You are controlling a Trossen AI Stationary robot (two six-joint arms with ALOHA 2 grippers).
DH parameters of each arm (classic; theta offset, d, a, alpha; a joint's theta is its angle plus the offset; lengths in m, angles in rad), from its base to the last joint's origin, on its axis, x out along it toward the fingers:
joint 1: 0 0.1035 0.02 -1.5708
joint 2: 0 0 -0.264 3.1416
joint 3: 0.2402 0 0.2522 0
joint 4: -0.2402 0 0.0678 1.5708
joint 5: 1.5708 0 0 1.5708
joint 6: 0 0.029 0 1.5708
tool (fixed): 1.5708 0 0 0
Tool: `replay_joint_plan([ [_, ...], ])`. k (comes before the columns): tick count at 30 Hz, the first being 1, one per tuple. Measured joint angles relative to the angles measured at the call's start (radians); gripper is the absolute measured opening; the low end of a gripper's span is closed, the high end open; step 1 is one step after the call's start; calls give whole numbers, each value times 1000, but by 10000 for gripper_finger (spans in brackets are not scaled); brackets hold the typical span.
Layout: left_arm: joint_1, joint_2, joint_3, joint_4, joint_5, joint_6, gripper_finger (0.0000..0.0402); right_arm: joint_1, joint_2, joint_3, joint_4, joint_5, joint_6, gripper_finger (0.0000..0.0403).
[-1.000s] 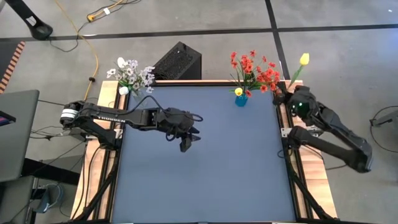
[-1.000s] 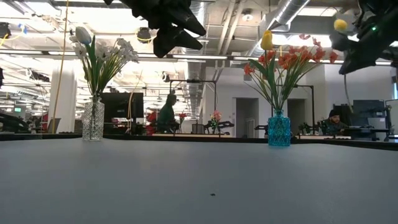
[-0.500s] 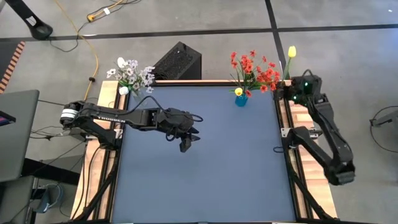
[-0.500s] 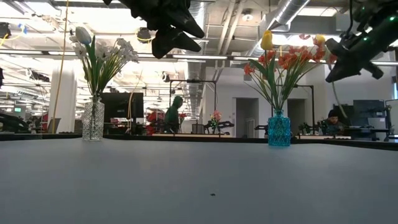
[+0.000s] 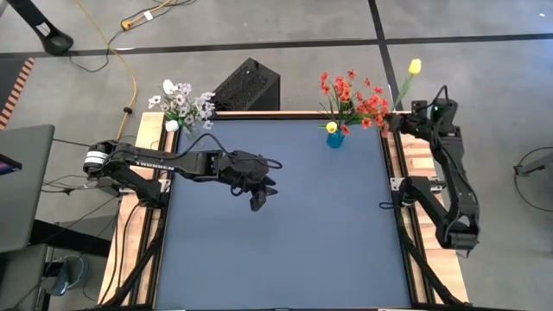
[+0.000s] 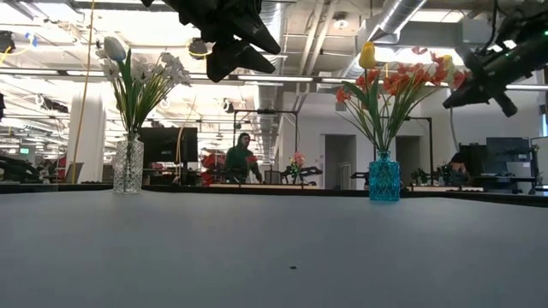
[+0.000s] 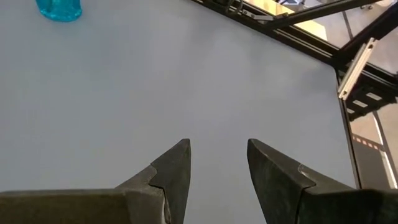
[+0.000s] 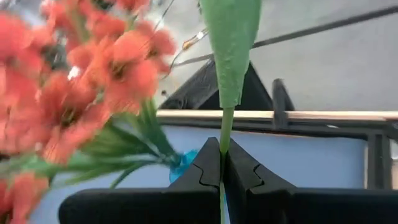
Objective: Sort flowers into vase by color
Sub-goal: Put the yellow flower into the blue vase
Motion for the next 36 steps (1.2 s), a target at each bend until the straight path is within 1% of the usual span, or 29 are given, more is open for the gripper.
replay_joint_plan([
  [2, 0, 0, 0, 0, -12, 0, 146, 10, -7, 0, 10, 41, 56, 25],
  [6, 0, 0, 0, 1, -19, 0, 146, 65, -48, 0, 64, 136, 209, 25],
  [9, 0, 0, 0, 1, -28, 0, 146, 122, -89, 0, 100, 246, 324, 25],
  [11, 0, 0, 0, 2, -31, 0, 146, 162, -126, 0, 107, 355, 349, 25],
  [13, 0, 0, 0, 1, -34, 0, 146, 209, -169, 0, 105, 486, 357, 25],
  [18, 0, 0, 0, 2, -38, 25, 146, 364, -265, -4, 101, 760, 332, 25],
  [20, 0, 0, 0, 2, -45, 38, 146, 431, -298, -39, 133, 830, 365, 25],
  [24, 0, 0, 0, 2, -58, 56, 146, 555, -358, -168, 186, 954, 484, 25],
  [26, 0, 0, 0, 2, -58, 55, 146, 617, -387, -248, 265, 1033, 553, 25],
  [28, 1, 0, 0, 2, -57, 55, 146, 681, -410, -323, 408, 1113, 592, 25],
  [30, 1, 0, 0, 2, -45, 55, 146, 746, -425, -384, 547, 1205, 595, 25],
  [32, 1, 0, 0, -1, -39, 54, 146, 808, -423, -419, 647, 1292, 582, 25],
  [36, 1, 0, 0, -8, -41, 55, 146, 927, -398, -440, 675, 1418, 551, 25],
])
